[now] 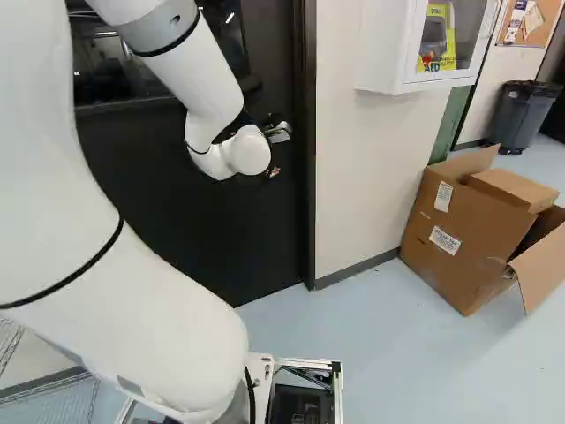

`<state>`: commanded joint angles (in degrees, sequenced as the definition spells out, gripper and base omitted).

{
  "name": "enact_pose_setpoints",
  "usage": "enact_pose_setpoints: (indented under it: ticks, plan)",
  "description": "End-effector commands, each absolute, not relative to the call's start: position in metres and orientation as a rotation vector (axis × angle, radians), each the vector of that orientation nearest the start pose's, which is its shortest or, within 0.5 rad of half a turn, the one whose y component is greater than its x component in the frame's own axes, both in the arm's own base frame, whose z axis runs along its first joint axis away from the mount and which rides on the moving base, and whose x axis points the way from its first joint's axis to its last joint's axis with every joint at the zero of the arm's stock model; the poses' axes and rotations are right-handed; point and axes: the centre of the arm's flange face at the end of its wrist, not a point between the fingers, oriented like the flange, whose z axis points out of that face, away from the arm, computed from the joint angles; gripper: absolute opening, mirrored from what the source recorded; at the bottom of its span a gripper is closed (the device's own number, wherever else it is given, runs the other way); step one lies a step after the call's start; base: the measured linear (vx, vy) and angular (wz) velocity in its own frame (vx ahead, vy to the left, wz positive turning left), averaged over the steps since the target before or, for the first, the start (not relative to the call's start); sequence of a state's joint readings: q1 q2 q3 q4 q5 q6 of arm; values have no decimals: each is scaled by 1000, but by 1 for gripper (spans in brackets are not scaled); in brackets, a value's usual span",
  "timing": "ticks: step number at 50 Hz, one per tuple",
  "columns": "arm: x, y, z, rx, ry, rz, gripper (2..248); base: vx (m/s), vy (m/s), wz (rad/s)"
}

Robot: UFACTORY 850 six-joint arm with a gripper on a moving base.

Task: Open the door and move inside

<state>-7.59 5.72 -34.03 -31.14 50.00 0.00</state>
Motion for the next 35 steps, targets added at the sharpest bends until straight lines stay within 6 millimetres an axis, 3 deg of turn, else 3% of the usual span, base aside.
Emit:
enact_pose_setpoints:
  ticks: [13, 35]
  plan:
    - [432, -22, 512, -2229, -705, -2160, 247, 0, 0, 0]
    - [434, -21, 490, -2268, -697, -2096, 247, 0, 0, 0]
